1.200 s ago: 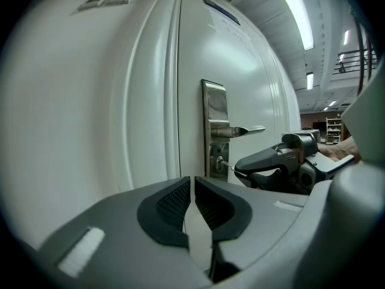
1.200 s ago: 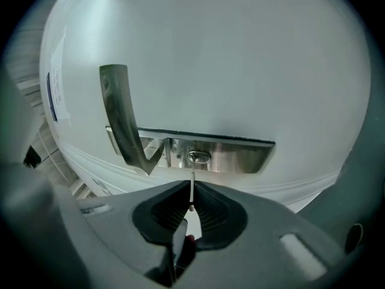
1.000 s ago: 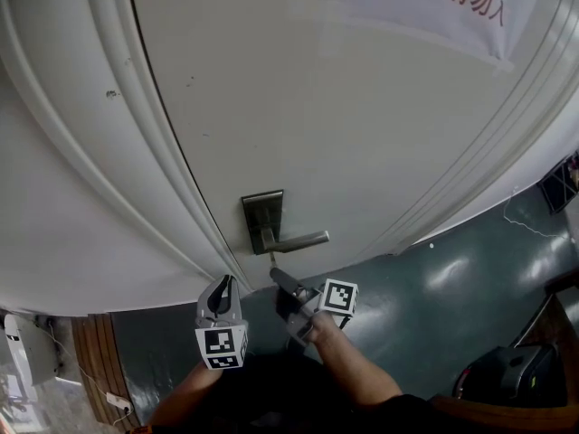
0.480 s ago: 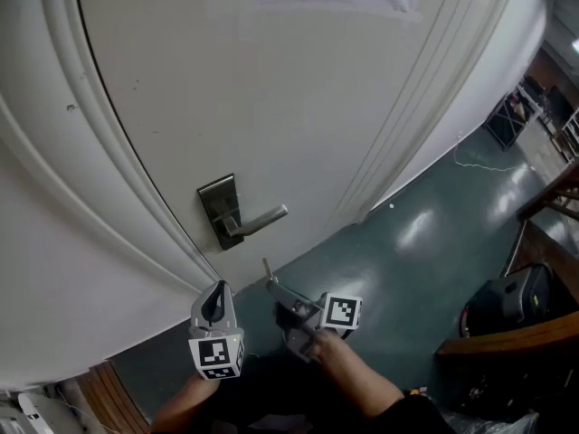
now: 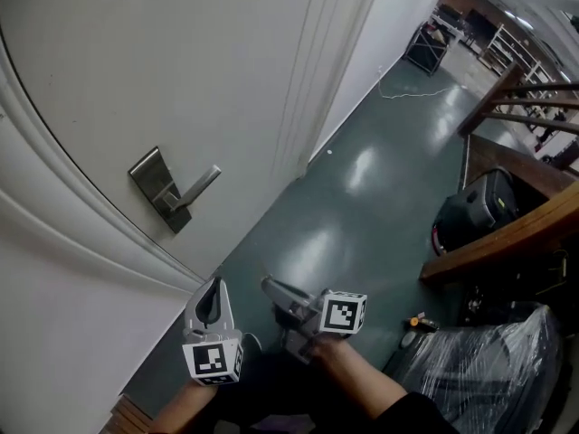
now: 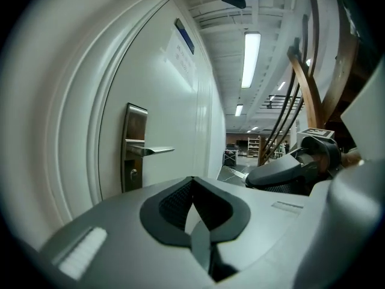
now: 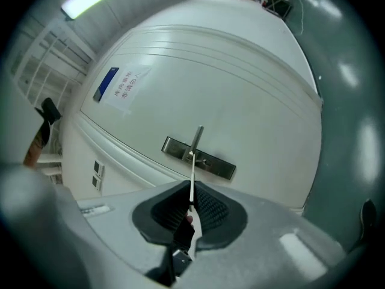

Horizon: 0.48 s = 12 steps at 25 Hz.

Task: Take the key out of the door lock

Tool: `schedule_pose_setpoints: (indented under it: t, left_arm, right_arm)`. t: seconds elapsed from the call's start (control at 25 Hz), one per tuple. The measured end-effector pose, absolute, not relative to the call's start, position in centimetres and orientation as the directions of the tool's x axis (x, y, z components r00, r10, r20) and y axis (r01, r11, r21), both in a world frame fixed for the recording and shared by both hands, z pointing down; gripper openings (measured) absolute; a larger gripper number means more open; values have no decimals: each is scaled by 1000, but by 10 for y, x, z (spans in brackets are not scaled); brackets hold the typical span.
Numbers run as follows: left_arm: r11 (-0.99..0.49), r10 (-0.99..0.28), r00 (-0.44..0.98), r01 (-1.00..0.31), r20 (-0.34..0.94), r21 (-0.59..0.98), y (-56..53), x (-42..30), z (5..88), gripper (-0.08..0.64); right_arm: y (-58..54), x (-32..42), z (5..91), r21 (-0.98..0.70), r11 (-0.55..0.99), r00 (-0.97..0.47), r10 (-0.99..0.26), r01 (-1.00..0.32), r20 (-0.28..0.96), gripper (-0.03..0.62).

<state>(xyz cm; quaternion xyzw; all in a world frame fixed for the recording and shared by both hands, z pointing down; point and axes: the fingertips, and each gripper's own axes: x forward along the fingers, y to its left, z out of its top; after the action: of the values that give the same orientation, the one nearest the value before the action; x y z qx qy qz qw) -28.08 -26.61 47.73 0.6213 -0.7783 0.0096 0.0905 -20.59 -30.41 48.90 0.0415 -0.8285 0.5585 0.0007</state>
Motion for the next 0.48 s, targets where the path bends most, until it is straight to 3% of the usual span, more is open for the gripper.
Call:
schedule_pose_setpoints:
  t: [0.16,0.48]
  left_arm:
    - [157,-981,-142,-982,135,108,-273,-252,472,18]
    - [95,-987,-82,-992,138,89,-270,-178,468,18]
  right_arm:
    - [-310,-166,488,-845,496,-976,-179,-200,126,15]
    - [-299,-79,488,-736,582,-930,-313,-347,191,15]
